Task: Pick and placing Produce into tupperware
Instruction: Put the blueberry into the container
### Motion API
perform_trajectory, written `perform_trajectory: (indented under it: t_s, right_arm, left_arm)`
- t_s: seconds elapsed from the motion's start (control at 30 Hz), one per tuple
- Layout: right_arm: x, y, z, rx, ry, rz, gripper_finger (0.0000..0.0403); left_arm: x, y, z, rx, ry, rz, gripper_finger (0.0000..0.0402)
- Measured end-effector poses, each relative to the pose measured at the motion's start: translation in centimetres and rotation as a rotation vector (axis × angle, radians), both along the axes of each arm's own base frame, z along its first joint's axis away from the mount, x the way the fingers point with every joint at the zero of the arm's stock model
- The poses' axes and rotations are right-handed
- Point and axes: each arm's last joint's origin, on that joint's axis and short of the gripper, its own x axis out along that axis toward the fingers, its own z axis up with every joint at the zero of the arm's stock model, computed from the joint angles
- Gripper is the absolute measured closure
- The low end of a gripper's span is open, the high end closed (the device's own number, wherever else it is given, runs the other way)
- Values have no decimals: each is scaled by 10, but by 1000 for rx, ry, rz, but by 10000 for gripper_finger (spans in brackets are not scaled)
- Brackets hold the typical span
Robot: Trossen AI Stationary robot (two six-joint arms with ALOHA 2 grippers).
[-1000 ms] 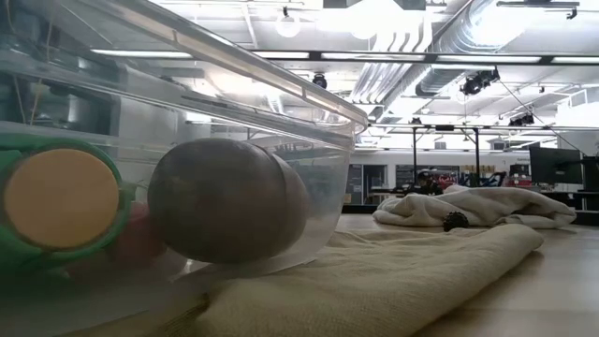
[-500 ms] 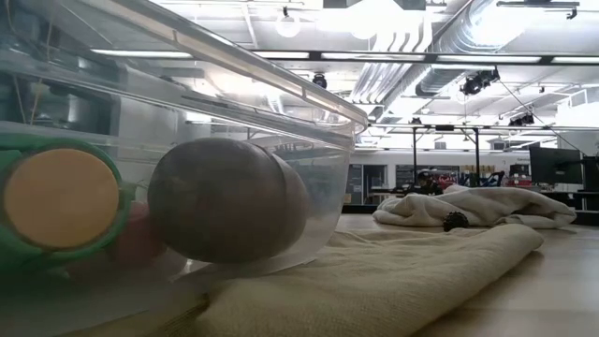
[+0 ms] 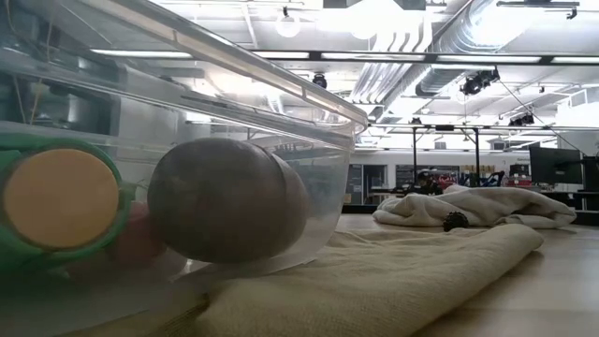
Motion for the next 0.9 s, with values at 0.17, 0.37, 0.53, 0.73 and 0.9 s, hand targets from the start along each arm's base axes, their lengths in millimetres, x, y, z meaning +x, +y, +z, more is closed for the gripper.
perform_trajectory:
  t_s: [0.17, 0.37, 0.53, 0.73, 0.9]
  right_arm:
    - [6, -3, -5, 33, 27, -24, 370]
    - [23, -3, -25, 61, 93, -36, 370]
    - [45, -1, -50, 111, 126, -3, 370]
    - [70, 2, -82, 183, 159, 49, 370]
    - [94, 10, -88, 125, 228, 130, 370]
  left_arm:
    - [-13, -21, -9, 193, -151, 130, 401]
    - [-19, -42, -44, 212, -226, 201, 401]
    - [-13, -56, -74, 159, -284, 223, 401]
    - [-4, -64, -98, 76, -351, 252, 401]
    - [-3, -65, -109, 61, -364, 257, 401]
